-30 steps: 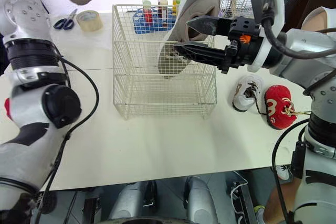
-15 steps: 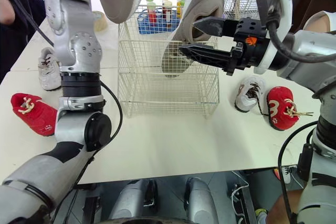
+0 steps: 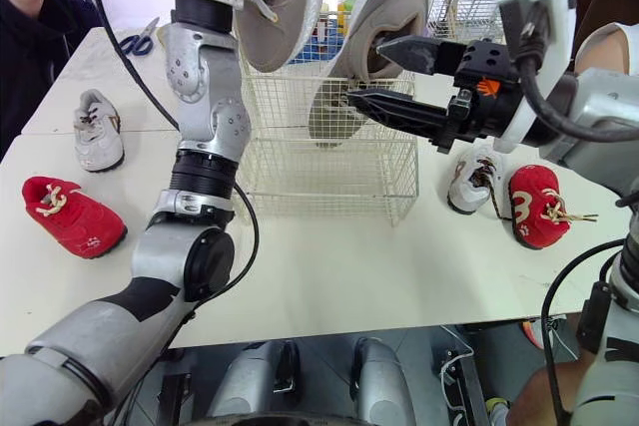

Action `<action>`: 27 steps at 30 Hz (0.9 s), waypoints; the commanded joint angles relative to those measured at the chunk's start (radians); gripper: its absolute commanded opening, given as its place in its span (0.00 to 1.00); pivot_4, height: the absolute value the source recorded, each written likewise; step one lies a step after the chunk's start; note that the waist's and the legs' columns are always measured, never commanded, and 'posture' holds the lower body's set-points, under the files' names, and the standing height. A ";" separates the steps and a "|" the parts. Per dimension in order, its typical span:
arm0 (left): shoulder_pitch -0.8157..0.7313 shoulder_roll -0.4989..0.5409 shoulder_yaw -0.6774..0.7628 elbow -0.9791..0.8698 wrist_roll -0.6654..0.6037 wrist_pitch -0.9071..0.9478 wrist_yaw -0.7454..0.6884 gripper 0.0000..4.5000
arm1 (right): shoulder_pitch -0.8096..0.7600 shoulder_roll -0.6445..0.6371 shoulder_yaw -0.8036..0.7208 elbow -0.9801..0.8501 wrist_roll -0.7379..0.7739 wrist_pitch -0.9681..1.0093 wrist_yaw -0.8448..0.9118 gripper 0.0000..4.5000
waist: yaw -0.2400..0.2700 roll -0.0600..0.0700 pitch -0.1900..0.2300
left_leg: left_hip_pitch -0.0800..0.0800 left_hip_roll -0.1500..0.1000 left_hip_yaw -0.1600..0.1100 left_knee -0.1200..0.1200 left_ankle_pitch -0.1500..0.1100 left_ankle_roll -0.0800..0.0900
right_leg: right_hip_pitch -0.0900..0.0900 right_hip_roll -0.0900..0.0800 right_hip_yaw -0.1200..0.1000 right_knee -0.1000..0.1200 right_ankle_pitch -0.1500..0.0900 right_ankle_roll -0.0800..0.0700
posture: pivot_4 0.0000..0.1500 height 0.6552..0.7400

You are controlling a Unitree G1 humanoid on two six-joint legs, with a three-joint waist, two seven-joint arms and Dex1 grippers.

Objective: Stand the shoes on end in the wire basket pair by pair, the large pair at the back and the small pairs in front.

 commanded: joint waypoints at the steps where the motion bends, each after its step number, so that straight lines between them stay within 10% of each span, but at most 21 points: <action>1: -0.037 -0.004 -0.025 0.048 0.066 -0.134 0.020 0.01 | -0.003 -0.028 -0.048 -0.023 0.041 -0.001 -0.030 0.79 | 0.000 0.000 0.000 | 0.000 0.000 0.000 0.000 0.000 0.000 | 0.000 0.000 0.000 0.000 0.000 0.000 | 1.00 1.00; 27: 0.314 -0.055 -0.105 -0.057 0.288 -0.123 0.306 0.01 | 0.003 -0.050 -0.001 0.009 0.040 -0.038 -0.003 0.79 | -0.004 0.011 -0.008 | 0.001 0.001 0.001 0.000 -0.002 0.003 | 0.001 -0.001 0.001 -0.001 0.000 0.000 | 1.00 1.00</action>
